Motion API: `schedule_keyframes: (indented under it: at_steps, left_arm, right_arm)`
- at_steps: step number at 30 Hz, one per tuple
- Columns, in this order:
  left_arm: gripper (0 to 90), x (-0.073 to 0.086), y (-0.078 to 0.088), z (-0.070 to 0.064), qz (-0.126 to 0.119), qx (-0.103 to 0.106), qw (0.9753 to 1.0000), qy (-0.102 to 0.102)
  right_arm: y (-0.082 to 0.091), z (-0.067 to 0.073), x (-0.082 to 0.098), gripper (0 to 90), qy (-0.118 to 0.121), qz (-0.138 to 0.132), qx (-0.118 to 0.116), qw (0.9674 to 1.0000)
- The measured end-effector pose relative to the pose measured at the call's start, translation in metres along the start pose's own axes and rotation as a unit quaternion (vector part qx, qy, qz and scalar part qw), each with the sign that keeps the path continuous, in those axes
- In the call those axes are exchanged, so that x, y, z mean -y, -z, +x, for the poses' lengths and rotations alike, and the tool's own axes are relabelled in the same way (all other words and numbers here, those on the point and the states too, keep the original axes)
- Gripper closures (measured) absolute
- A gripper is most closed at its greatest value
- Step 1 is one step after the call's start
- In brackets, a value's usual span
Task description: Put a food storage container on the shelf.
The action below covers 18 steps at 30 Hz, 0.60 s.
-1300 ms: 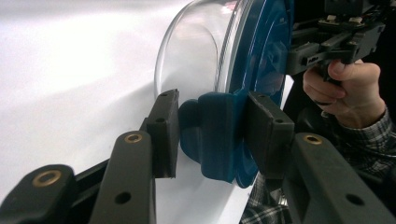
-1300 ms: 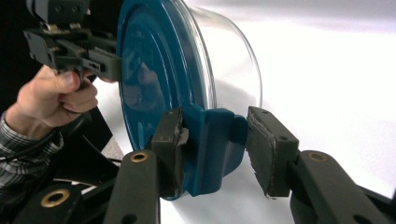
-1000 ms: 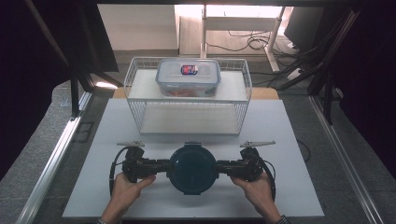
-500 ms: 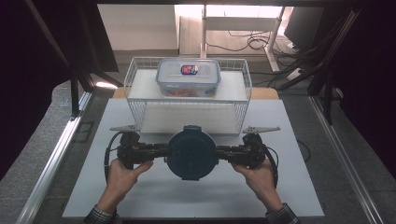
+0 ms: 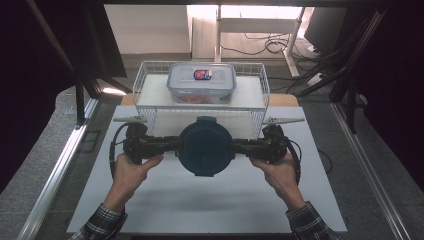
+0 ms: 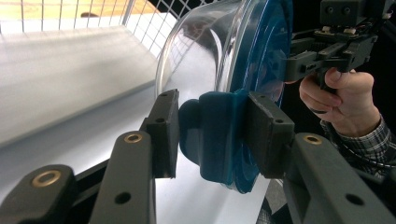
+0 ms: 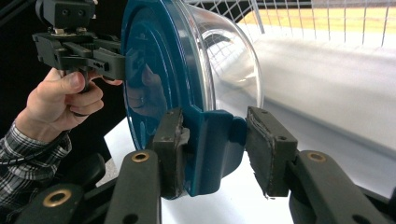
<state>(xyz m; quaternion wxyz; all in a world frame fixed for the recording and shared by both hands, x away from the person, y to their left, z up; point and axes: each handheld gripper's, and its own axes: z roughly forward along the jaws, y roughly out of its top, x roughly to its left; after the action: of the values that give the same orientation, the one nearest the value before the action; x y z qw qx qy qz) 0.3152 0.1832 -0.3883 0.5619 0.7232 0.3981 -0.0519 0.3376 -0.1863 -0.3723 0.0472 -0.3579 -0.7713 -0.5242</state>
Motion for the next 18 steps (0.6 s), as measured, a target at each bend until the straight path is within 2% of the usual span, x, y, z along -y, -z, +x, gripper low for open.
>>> schedule_keyframes:
  at_steps: [9, 18]
  left_arm:
    - [58.0, -0.02, 0.005, -0.001, -0.011, -0.001, 0.9999, 0.0]
    - [58.0, -0.048, 0.012, -0.005, -0.024, -0.004, 0.9996, -0.014]
  right_arm:
    - [0.003, 0.002, -0.023, 57.9, 0.005, -0.013, 0.0, 0.9999]
    - [0.008, 0.005, -0.05, 58.0, 0.017, -0.029, 0.001, 0.9994]
